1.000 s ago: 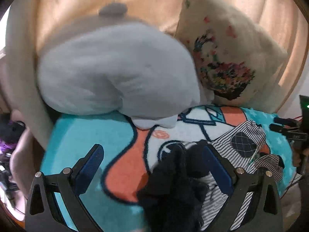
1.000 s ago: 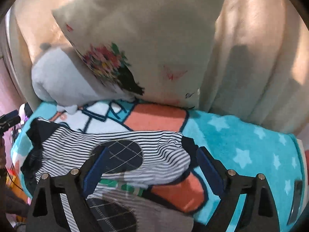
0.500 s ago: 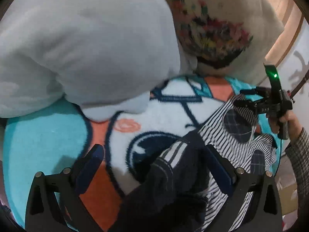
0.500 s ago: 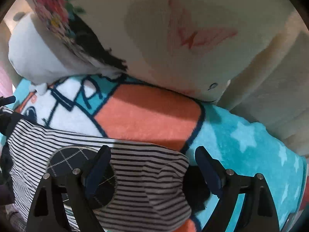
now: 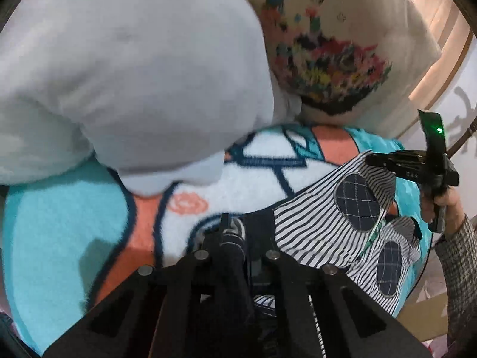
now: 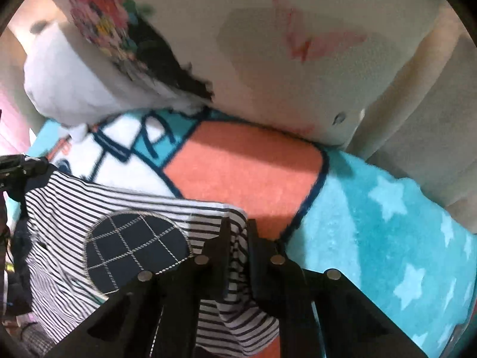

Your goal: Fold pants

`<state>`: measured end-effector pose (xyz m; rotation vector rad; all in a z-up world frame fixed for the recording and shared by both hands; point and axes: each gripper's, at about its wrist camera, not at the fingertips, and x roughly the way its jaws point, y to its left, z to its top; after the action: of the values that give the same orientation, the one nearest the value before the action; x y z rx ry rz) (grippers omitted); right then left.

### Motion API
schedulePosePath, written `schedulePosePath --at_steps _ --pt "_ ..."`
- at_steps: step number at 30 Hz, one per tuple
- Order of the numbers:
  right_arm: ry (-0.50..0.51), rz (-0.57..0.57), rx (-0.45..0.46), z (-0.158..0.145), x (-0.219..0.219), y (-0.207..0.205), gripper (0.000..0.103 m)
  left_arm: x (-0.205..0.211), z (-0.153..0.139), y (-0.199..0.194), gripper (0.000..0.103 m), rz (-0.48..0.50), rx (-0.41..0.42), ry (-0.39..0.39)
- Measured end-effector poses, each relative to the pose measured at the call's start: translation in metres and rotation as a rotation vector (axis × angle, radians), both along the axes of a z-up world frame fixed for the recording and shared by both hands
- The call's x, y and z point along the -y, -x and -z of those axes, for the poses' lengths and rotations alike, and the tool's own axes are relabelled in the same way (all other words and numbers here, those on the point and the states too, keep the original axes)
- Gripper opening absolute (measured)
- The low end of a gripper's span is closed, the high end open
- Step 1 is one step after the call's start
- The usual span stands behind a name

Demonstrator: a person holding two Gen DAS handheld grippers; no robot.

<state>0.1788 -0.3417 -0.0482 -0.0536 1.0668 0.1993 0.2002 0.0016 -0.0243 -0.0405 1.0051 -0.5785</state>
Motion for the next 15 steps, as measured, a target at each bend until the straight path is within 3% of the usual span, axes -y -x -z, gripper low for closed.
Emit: schedulePosePath --at_steps 6,11,15 --pt "-0.03 0.044 0.104 -0.036 0.006 0.014 0.01 0.001 -0.035 0.009 0.007 -0.044 0.13 -0.037" --pt "-0.065 0.064 0.173 -0.055 0.01 0.046 0.01 0.013 -0.051 0.06 0.008 -0.018 0.268 -0.097" --pt "-0.081 0.073 0.206 -0.059 0.012 0.085 0.01 0.011 -0.052 0.105 0.009 0.0 0.329 -0.099"
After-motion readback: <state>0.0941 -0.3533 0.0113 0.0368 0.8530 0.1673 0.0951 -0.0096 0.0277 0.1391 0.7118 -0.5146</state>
